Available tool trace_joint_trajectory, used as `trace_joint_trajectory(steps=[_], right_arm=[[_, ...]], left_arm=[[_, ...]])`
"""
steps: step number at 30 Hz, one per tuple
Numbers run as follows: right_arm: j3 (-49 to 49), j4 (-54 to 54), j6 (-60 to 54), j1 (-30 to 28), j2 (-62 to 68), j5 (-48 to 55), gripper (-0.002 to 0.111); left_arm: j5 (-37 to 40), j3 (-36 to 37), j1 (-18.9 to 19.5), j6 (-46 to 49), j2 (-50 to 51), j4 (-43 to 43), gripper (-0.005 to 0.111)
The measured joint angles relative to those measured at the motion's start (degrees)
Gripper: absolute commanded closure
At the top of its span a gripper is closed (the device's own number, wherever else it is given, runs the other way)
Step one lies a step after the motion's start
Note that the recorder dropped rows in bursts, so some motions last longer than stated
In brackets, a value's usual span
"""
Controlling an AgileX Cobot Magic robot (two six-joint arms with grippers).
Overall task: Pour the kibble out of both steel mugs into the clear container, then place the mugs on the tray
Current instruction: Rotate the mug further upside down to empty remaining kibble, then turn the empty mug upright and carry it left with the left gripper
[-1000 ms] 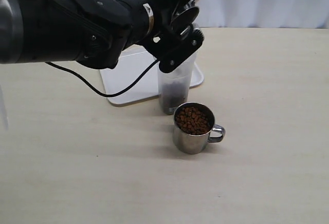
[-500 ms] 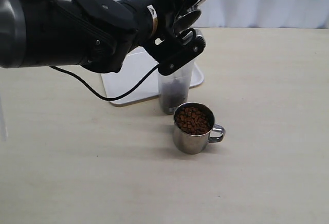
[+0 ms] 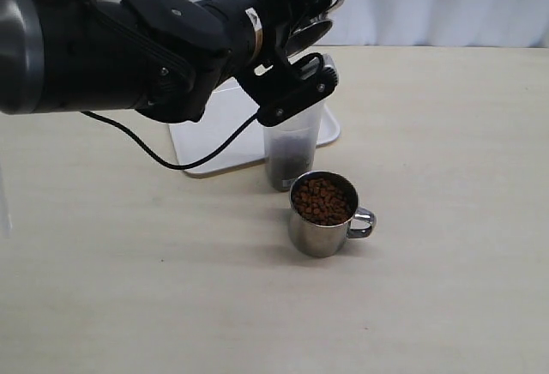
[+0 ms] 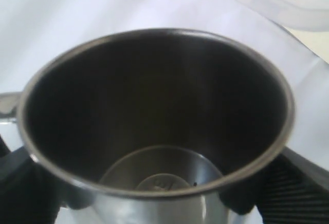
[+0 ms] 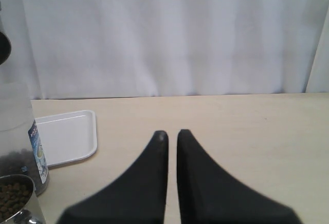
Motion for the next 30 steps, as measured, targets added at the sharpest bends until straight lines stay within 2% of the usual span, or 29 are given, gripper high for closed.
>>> trace_joint_trajectory(steps=[12,19,30], right_arm=[[0.0,0.0,0.0,0.0,0.0,0.0,0.103],[0.0,0.0,0.0,0.0,0.0,0.0,0.103],[0.0,0.0,0.0,0.0,0.0,0.0,0.103]], left_arm=[[4.04,0.0,-1.27,3.22,0.0,0.0,0.107],[3.84,0.0,-2.83,6.1,0.17,0.0,0.107],[5.84,0.0,-2.97,7.88,2.89,0.0,0.107]])
